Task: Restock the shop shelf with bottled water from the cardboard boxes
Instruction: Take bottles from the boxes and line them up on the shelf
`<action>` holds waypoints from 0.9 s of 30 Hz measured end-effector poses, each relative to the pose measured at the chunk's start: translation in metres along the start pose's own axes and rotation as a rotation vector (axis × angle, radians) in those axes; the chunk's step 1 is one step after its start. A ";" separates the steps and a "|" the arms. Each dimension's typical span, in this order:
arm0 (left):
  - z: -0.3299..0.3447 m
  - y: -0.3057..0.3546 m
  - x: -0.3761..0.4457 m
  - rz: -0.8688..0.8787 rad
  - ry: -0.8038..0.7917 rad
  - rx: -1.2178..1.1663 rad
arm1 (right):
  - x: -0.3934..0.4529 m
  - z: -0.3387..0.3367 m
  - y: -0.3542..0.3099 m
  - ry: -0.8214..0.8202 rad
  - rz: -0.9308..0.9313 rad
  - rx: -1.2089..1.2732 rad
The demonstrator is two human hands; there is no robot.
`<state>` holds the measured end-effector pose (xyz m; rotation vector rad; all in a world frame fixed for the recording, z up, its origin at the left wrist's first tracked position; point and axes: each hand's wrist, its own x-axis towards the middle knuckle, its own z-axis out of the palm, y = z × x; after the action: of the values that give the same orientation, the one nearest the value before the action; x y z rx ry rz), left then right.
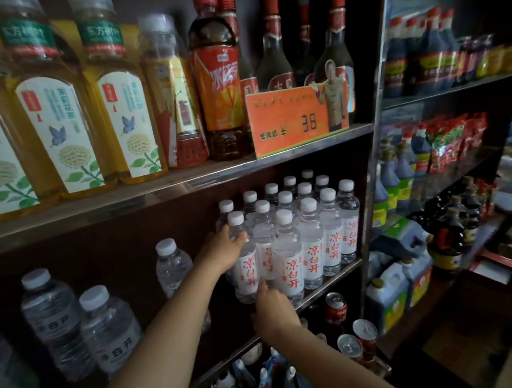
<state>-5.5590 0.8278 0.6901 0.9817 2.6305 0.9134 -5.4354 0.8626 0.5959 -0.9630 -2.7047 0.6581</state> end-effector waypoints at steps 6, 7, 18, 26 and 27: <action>-0.005 0.032 -0.023 -0.096 0.115 -0.049 | -0.050 -0.038 0.034 0.022 -0.041 0.134; -0.003 0.036 -0.033 -0.050 0.180 -0.023 | -0.057 -0.048 0.041 0.036 -0.047 0.131; 0.078 0.104 -0.177 0.368 0.104 0.299 | -0.189 -0.140 0.174 0.092 0.199 0.041; 0.220 0.193 -0.292 0.572 -0.438 0.163 | -0.348 -0.178 0.298 0.164 0.500 0.041; 0.241 0.202 -0.308 0.588 -0.500 0.152 | -0.371 -0.179 0.316 0.182 0.549 0.049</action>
<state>-5.1273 0.8648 0.6112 1.8031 2.0347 0.4647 -4.9182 0.9047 0.5929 -1.6823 -2.2550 0.6776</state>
